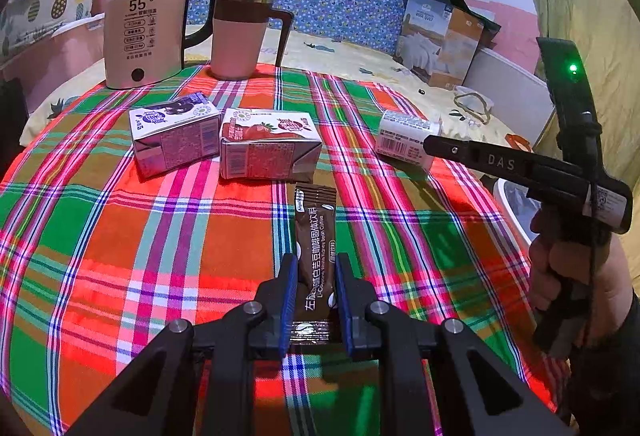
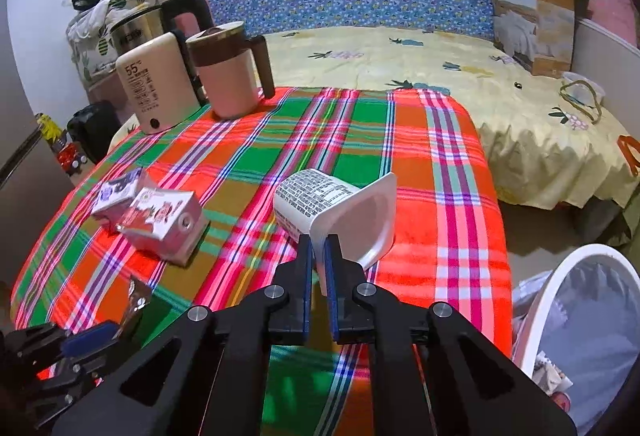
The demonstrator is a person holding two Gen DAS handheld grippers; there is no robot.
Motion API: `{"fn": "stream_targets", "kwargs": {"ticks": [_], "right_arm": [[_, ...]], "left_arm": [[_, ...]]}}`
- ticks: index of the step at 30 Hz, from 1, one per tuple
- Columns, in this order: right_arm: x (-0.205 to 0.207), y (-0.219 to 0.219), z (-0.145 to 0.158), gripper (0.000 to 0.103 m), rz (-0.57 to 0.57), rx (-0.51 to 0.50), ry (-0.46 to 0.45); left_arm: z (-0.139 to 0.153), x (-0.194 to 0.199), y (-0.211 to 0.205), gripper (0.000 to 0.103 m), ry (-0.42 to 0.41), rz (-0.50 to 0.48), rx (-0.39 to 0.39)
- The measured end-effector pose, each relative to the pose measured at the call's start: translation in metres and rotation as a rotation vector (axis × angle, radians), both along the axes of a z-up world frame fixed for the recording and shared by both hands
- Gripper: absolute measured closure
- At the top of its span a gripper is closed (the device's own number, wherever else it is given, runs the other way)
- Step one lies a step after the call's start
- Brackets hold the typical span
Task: Collect trash
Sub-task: 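Grasp the brown snack wrapper with the left gripper while the right grasps the white yogurt cup, then carry the wrapper with the left gripper while the right carries the yogurt cup over the bin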
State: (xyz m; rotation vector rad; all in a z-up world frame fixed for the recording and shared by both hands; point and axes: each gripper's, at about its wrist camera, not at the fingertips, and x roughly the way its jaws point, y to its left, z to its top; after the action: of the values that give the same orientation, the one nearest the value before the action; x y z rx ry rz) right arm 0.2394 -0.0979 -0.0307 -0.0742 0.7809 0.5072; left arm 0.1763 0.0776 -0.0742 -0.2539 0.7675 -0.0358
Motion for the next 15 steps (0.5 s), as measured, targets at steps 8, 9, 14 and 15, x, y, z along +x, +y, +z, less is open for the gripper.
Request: {"fn": "stream_targets", "kwargs": {"ticks": [8,9,14,15], "right_arm": [[0.000,0.002,0.001,0.095,0.001,-0.004,-0.022],[-0.002,0.000,0.001,0.095,-0.001,0.003,-0.020],[-0.017,-0.010,0.006,0.096,-0.010,0.034,-0.024],[-0.020,-0.012,0.006,0.096,-0.010,0.038,-0.024]], "left_arm": [[0.002,-0.005,-0.001,0.084,0.007,0.010,0.013],[0.002,-0.006,-0.001,0.084,0.006,0.011,0.015],[0.005,-0.009,-0.002,0.084,0.000,0.014,0.019],[0.006,-0.010,-0.002,0.084,-0.001,0.014,0.019]]}}
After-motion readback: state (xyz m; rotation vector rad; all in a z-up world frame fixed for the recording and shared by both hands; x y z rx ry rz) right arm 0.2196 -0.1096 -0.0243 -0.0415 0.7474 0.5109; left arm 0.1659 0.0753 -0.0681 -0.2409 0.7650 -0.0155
